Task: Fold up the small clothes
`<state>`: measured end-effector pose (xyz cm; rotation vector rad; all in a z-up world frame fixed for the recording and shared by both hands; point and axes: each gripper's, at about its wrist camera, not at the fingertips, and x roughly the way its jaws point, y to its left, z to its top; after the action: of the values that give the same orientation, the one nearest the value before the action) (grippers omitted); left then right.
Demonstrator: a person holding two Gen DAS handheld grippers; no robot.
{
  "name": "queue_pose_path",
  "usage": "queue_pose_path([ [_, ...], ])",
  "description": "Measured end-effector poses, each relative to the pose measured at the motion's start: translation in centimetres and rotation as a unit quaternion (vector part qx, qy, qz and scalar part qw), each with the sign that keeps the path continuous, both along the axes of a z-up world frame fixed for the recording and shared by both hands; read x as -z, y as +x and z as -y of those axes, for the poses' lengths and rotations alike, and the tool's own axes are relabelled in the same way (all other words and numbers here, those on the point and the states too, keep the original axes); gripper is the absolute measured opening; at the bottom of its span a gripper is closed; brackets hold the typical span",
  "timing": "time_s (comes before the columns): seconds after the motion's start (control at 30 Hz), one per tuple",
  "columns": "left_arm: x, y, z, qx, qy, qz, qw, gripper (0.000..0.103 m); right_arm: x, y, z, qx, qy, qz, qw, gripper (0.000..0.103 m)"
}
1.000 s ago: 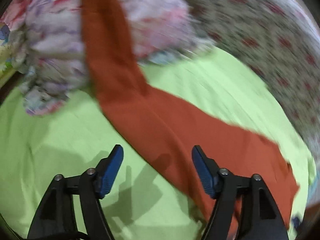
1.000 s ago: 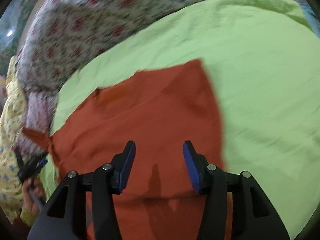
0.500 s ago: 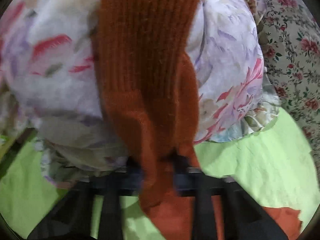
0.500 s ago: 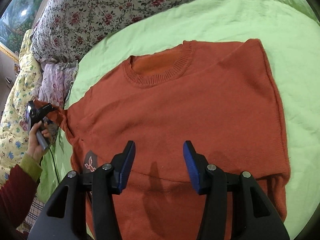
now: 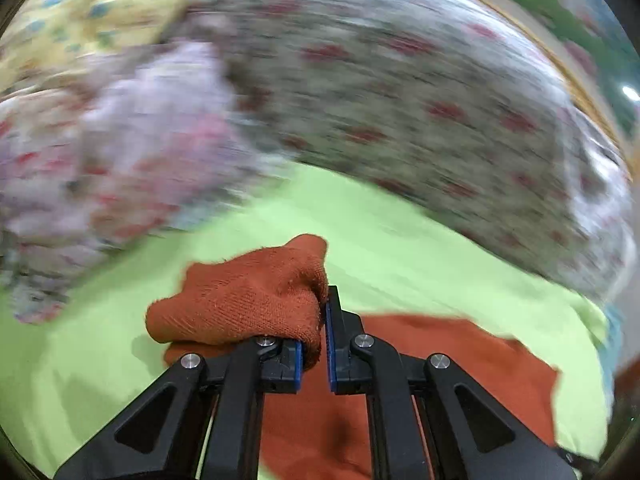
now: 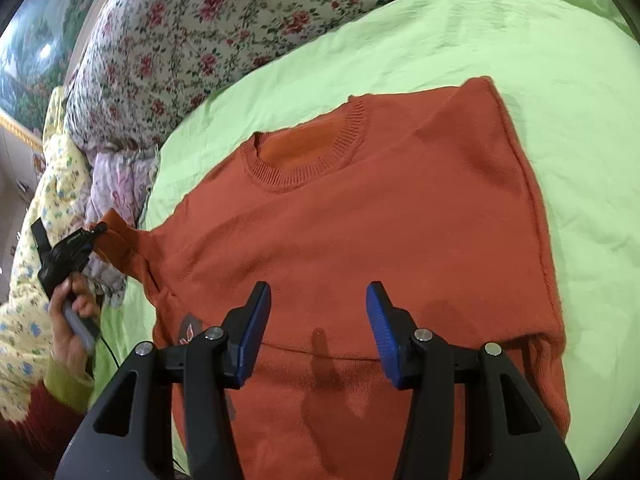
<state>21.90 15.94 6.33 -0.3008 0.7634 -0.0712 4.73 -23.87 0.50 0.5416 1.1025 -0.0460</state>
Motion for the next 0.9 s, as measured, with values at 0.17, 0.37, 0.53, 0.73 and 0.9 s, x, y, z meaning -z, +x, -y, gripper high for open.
queue_pose_path([
  [0.17, 1.6, -1.7, 12.7, 0.145, -0.001, -0.015, 0.9893, 0.006, -0.6, -1.7, 1.5, 0.029, 0.002, 0.008, 1.000, 0.051],
  [0.37, 5.5, -5.2, 23.1, 0.244, 0.019, -0.052, 0.9681, 0.007, -1.1, -3.9, 3.9, 0.068, -0.003, 0.012, 0.998, 0.051],
  [0.53, 9.3, -6.4, 27.7, 0.283, 0.048, -0.092, 0.9534, 0.010, -0.9, -5.5, 5.9, 0.100, -0.005, 0.011, 0.995, 0.051],
  [0.73, 11.2, -7.4, 28.3, 0.325, 0.053, -0.140, 0.9337, 0.046, -0.5, -5.7, 6.7, 0.106, -0.001, 0.004, 0.994, 0.051],
  [0.9, 10.2, -10.9, 23.6, 0.320, 0.070, -0.136, 0.9349, 0.051, -0.2, -4.1, 5.6, 0.078, -0.010, -0.001, 0.997, 0.051],
])
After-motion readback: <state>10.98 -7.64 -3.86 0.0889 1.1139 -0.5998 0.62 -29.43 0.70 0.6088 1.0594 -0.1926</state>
